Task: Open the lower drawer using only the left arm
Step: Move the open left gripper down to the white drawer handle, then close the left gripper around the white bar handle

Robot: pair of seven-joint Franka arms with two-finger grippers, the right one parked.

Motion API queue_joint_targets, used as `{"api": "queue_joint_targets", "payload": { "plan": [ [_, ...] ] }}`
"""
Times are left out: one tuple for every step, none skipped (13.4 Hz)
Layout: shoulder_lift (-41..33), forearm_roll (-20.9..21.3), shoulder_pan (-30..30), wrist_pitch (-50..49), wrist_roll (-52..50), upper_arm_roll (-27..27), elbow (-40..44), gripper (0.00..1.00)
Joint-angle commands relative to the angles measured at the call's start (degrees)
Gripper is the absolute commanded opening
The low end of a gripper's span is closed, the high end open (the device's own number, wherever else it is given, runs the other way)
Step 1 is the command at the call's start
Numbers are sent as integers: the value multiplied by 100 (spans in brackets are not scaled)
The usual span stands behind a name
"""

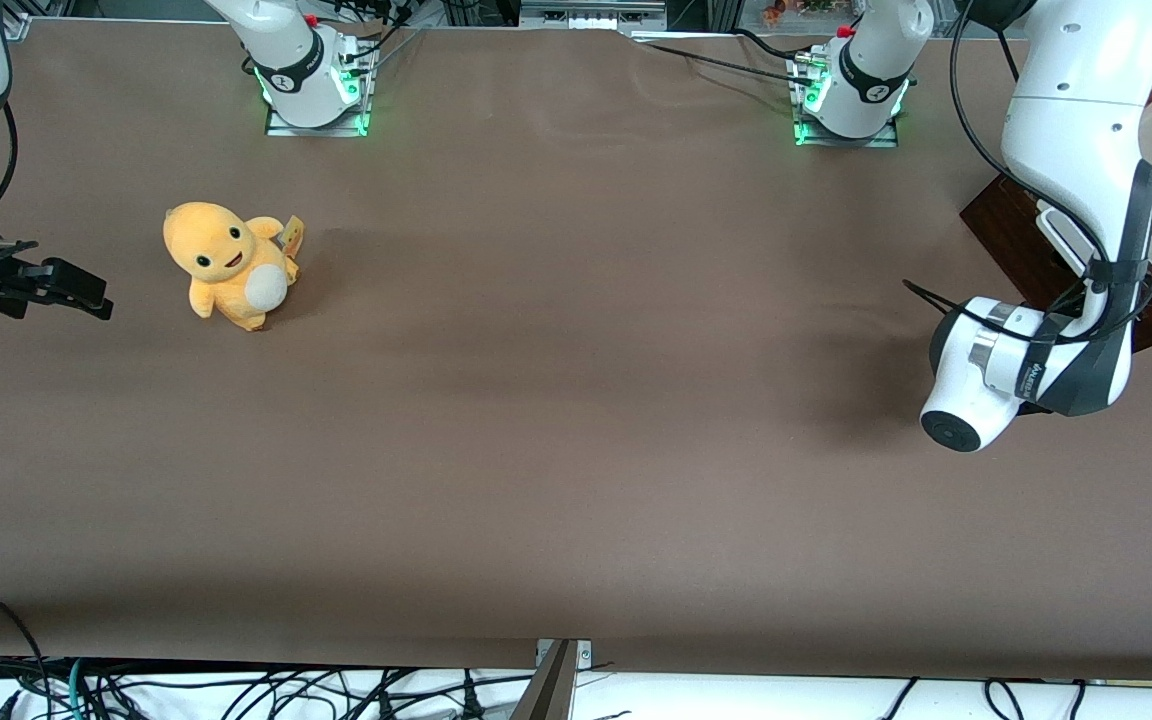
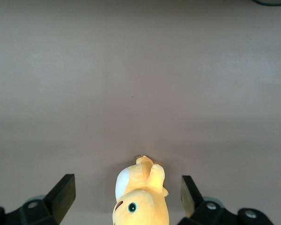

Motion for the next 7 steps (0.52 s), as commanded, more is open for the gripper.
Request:
{"api": "queue_joint_targets", "payload": {
  "plan": [
    [-49, 280, 220, 234, -682, -66, -396, 100],
    [-49, 446, 317, 322, -824, -66, -571, 100],
    [-49, 639, 361, 410, -973, -66, -755, 100],
    [-49, 771, 449, 506, -1140, -66, -922, 100],
    [-58, 895, 545, 533, -1168, -66, -976, 100],
    [-49, 913, 546, 525, -1150, -66, -977, 100],
    [-49, 913, 555, 525, -1142, -66, -985, 100]
  ]
}}
